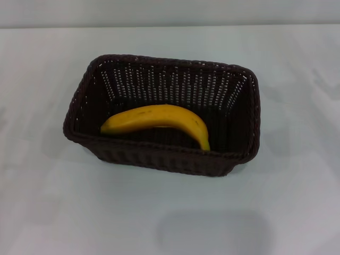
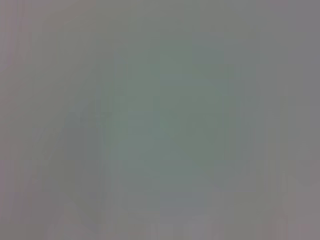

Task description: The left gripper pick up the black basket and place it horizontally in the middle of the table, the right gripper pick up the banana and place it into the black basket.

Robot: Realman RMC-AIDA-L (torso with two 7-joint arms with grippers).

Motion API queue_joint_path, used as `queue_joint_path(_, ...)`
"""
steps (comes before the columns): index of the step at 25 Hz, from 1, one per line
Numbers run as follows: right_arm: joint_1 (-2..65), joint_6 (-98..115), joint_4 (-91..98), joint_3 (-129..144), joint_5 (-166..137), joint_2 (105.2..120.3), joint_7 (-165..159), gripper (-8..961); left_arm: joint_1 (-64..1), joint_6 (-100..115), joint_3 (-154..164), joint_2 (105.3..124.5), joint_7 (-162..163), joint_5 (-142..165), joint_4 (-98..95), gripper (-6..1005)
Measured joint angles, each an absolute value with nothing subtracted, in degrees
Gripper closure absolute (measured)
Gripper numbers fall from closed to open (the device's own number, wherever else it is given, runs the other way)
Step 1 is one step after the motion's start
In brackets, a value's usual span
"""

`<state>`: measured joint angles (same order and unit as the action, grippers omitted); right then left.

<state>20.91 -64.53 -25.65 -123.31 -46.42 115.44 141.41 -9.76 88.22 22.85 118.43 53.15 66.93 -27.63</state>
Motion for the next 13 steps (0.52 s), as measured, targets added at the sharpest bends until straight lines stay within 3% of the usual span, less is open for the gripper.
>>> queue_joint_path(13,20.7,-68.9,-18.0,-123.5,-41.5,115.72,147.4,103,-8.4,90.8,21.9,118.66,46.1,63.0,-19.3,105)
